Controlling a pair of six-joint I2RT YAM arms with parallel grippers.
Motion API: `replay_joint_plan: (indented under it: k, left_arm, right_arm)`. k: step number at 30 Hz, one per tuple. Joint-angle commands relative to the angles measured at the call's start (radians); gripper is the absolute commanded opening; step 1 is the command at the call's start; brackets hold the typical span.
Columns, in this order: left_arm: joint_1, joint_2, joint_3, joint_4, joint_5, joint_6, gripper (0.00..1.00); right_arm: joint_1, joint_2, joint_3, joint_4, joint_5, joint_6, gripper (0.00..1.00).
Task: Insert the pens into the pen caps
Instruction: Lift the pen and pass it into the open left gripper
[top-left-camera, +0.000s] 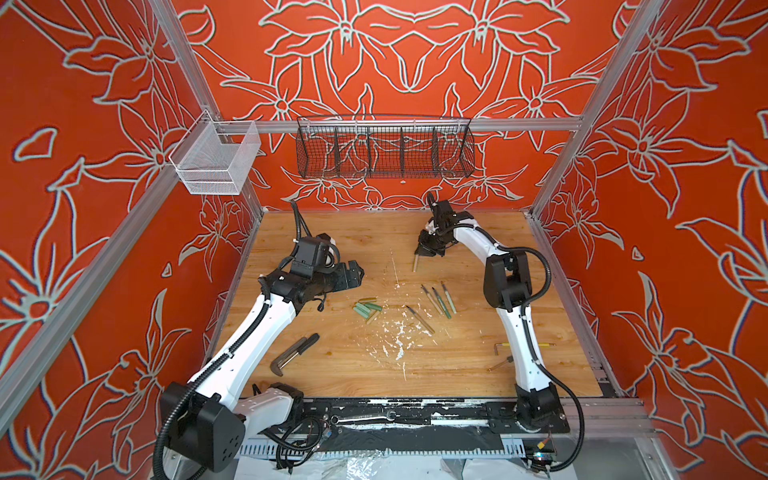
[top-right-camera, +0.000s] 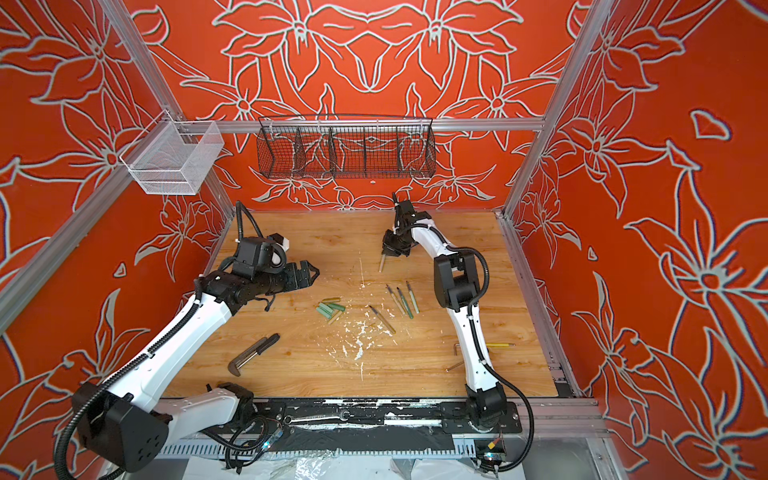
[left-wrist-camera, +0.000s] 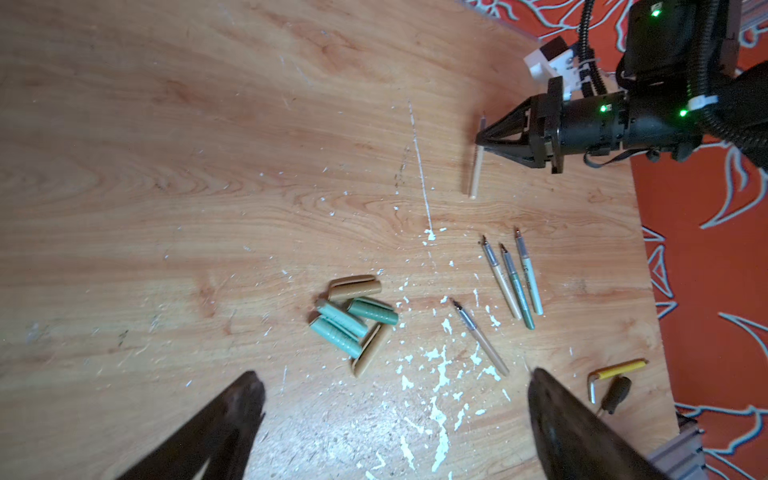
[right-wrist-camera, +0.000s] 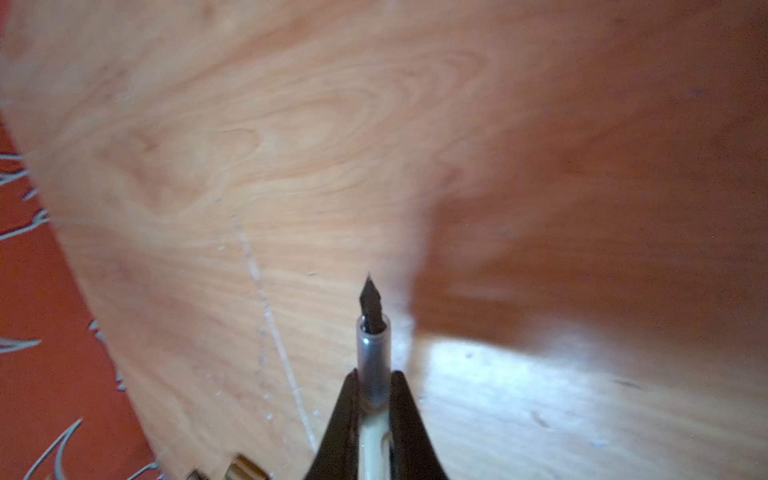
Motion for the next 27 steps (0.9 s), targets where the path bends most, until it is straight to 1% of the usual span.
replay_joint_plan:
  k: [1,6,9,12,15,17,19,21,24,27]
  left_arm:
    - [-0.005,0.008,0.020,0.116,0.097,0.017,0.97]
    - [-0.006,0.041,0.017,0.229,0.218,0.003,0.97]
    - [-0.006,0.068,0.034,0.258,0.246,0.005,0.97]
    - [-0.005,0.089,0.055,0.299,0.267,0.008,0.97]
    - [-0.001,0.106,0.065,0.381,0.337,0.012,0.97]
    - [0.002,0.120,0.071,0.437,0.392,0.008,0.99]
    - [0.003,0.136,0.076,0.481,0.436,0.006,0.91]
    - [0.005,0.147,0.081,0.498,0.440,0.004,0.81]
    - [0.009,0.153,0.075,0.534,0.438,-0.005,0.73]
    - [0.013,0.149,0.068,0.569,0.429,-0.017,0.58]
  right_arm:
    - [0.011,-0.161,-0.099,0.334,-0.214,0.021,0.04]
    - [0.033,-0.305,-0.285,0.568,-0.404,0.054,0.02]
    - [0.052,-0.389,-0.389,0.716,-0.485,0.096,0.01]
    - [0.075,-0.466,-0.477,0.916,-0.547,0.175,0.01]
    - [0.100,-0.507,-0.536,1.125,-0.599,0.292,0.00]
    - [0.117,-0.517,-0.537,1.177,-0.620,0.332,0.00]
    - [0.138,-0.527,-0.534,1.185,-0.627,0.339,0.00]
    - [0.155,-0.528,-0.520,1.184,-0.641,0.341,0.00]
    - [0.171,-0.530,-0.503,1.175,-0.651,0.337,0.00]
    - [0.177,-0.534,-0.495,1.157,-0.660,0.328,0.00]
